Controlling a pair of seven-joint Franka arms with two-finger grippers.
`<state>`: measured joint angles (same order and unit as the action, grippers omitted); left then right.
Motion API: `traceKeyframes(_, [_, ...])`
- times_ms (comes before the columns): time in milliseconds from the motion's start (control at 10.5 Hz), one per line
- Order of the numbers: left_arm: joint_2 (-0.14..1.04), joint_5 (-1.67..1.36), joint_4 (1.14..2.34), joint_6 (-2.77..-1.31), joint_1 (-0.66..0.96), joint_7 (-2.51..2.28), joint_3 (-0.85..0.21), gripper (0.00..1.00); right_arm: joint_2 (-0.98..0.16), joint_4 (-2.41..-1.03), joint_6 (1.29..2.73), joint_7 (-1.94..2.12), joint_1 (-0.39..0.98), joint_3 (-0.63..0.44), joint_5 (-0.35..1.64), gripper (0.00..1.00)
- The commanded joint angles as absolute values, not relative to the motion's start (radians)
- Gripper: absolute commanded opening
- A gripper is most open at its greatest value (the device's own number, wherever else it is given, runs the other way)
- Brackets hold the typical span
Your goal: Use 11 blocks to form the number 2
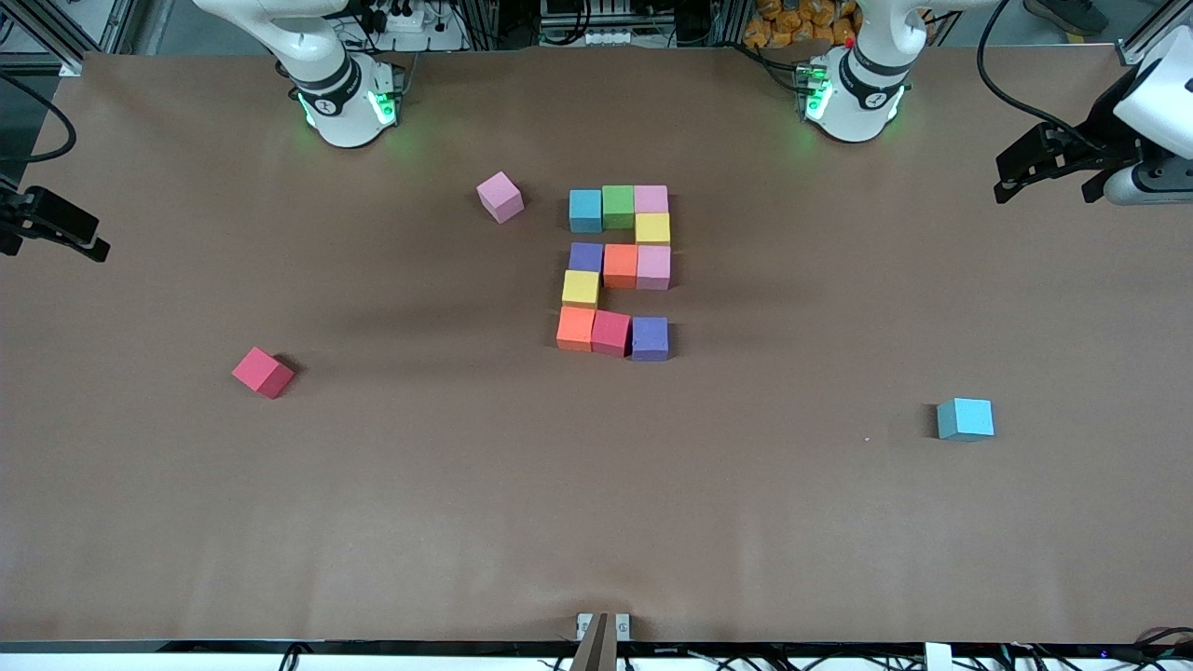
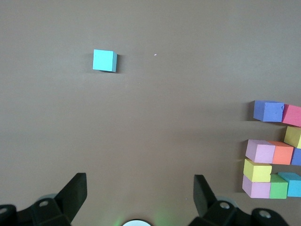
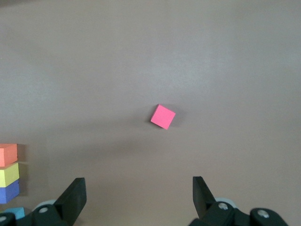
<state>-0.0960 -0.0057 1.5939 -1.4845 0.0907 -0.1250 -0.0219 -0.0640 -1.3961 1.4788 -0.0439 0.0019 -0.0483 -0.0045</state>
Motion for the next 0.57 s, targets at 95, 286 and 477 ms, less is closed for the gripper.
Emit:
traceKeyframes(95, [-0.087,-0.014,1.569,-1.462,0.091,-0.170,-0.020,1.00,-0.064,-1.387,1.470,-0.058,-0.005,-0.041,-0.006,1.00])
traceKeyframes(286, [-0.087,-0.012,1.569,-1.462,0.091,-0.172,-0.020,1.00,-0.063,-1.387,1.470,-0.058,-0.005,-0.040,-0.006,1.00])
traceKeyframes(477, [-0.090,-0.011,1.568,-1.460,0.089,-0.173,-0.018,1.00,-0.063,-1.385,1.471,-0.058,-0.005,-0.040,-0.006,1.00])
